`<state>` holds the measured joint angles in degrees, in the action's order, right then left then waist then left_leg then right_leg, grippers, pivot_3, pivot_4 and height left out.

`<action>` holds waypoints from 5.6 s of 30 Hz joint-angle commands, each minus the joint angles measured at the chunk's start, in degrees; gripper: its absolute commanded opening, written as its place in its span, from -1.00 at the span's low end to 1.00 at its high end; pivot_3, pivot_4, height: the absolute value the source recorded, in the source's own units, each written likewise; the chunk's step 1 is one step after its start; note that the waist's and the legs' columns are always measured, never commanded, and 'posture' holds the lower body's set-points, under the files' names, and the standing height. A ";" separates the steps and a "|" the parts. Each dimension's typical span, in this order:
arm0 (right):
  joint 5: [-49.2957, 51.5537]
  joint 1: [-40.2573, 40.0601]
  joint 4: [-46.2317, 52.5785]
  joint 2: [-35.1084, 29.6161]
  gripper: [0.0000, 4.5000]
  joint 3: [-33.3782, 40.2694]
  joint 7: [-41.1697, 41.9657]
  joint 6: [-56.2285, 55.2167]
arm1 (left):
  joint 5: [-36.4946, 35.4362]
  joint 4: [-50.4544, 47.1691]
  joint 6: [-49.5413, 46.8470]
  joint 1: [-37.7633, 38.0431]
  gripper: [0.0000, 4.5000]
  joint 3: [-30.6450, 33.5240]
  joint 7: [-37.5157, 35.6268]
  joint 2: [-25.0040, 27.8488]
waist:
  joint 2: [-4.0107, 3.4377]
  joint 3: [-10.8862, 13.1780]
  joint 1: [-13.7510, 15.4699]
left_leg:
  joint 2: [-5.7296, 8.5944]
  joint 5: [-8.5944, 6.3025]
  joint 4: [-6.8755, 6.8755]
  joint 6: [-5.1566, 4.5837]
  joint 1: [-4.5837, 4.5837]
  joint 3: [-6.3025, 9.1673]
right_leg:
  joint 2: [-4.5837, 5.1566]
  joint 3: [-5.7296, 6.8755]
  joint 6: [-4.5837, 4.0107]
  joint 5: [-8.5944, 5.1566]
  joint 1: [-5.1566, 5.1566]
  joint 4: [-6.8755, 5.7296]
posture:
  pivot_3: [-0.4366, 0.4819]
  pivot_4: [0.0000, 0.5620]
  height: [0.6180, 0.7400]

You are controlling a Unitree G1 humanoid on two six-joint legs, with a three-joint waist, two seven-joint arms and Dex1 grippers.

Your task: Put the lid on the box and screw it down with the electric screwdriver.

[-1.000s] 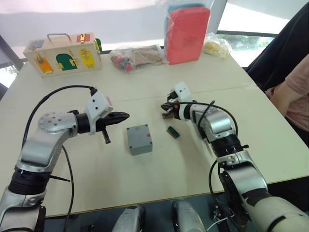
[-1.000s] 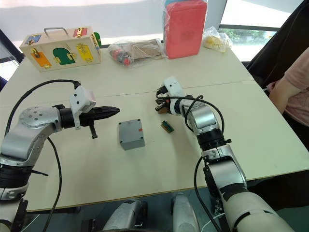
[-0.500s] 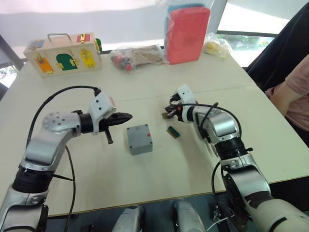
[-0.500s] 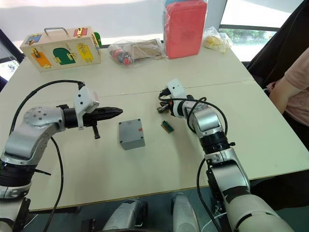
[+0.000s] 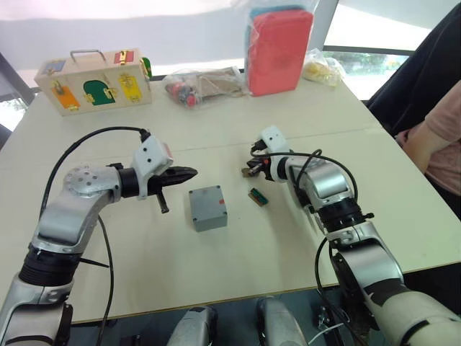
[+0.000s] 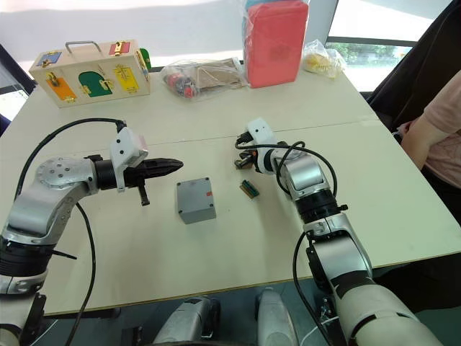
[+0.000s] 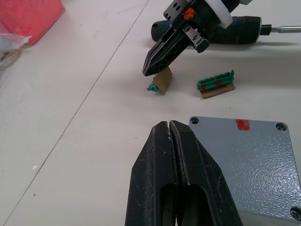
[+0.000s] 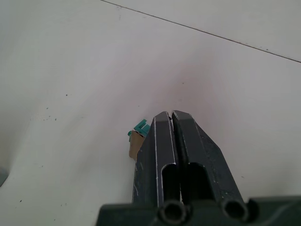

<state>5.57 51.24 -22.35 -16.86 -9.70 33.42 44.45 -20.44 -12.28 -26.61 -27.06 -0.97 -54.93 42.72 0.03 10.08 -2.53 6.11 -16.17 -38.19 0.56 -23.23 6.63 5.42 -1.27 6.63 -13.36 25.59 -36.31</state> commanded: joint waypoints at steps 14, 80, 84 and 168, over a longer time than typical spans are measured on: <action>1.64 -7.01 20.87 -4.45 -0.99 -2.22 3.06 10.98 | 0.31 -0.03 1.87 -1.43 -1.00 -0.13 -0.43 -0.47 | 0.00 0.00 0.11 | 0.00 0.00 0.00 0.00 0.00 0.00 | 0.01 0.00 0.00 0.00 0.00 -0.01 | -0.05 -0.47 1.00; -11.47 24.17 -36.58 4.64 -0.19 -10.29 10.79 4.03 | 0.96 -3.29 1.73 2.18 -1.00 0.04 3.85 -3.58 | -0.03 -0.02 -0.19 | 0.03 0.00 -0.01 0.01 -0.03 -0.02 | 0.04 0.00 0.00 0.00 0.08 -0.25 | -0.05 -0.47 1.00; -12.14 23.21 -35.53 5.04 -0.83 -10.00 10.64 4.46 | 0.97 -3.24 1.81 2.11 -1.00 -0.05 3.78 -3.63 | -0.02 -0.04 -0.29 | 0.03 0.00 -0.01 0.01 -0.02 -0.03 | 0.04 0.01 0.00 0.00 0.14 -0.38 | -0.05 -0.47 1.00; 4.61 -21.61 2.93 12.02 -0.95 -0.05 11.20 -55.21 | -3.56 -5.78 -1.93 5.24 -1.00 3.74 -4.14 5.30 | 0.05 -0.13 -0.01 | 0.04 0.01 -0.03 0.03 -0.08 -0.27 | 0.05 -0.01 -0.02 -0.01 0.68 -0.80 | -0.05 -0.47 1.00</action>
<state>9.78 28.37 -20.19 -5.24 -10.29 44.62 -9.29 -23.24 -16.08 -28.50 -22.04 0.86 -59.49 47.17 0.09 9.95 -2.54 6.15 -16.16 -38.22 0.59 -23.30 6.36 5.47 -1.28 6.61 -13.37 26.27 -37.11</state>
